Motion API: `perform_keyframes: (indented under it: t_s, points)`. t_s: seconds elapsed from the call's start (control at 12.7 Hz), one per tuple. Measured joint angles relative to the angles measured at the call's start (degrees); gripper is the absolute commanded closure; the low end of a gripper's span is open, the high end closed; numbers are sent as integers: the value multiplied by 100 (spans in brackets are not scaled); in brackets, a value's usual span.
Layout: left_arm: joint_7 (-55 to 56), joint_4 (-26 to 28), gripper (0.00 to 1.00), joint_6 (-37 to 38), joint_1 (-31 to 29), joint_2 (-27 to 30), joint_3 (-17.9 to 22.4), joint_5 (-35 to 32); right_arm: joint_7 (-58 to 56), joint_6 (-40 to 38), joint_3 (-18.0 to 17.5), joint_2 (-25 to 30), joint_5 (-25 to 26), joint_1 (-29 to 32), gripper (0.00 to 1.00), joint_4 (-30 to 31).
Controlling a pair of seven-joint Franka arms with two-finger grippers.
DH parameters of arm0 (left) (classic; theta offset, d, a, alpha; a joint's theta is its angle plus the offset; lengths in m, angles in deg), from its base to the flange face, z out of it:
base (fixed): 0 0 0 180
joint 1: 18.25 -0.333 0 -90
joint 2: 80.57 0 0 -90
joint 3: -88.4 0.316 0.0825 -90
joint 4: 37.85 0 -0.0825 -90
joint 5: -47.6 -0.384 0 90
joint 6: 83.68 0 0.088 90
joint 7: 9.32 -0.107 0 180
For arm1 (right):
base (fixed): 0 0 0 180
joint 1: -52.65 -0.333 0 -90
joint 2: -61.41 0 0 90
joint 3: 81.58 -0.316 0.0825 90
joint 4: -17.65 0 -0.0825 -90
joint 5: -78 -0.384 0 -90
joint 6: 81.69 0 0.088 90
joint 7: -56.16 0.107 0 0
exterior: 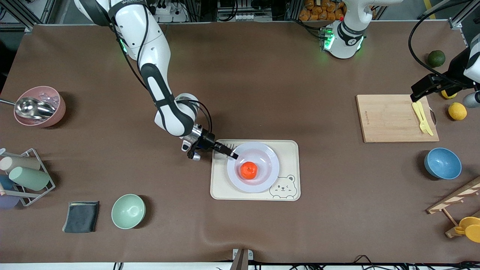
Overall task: Place orange and plate with both arms
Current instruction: 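Open the right gripper and release the plate rim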
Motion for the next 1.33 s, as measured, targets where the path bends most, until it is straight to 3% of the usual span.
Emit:
perform_keyframes:
  t_s: [0.39, 0.79, 1.02, 1.33]
  points:
    - [0, -7, 0, -2, 13, 12, -50, 0, 703, 325, -14, -3, 658, -29, 45, -12]
    - [-1, -19, 0, -3, 17, 233, -64, 5, 2554, 366, -9, 31, 2193, -28, 45, -144]
    - [-4, -18, 0, -3, 17, 271, -66, 61, 3375, 321, 6, 139, 2879, -8, 37, -162]
    - [-4, -17, 0, -3, 17, 271, -66, 103, 4453, -254, 59, 343, 4116, 202, 33, -189]
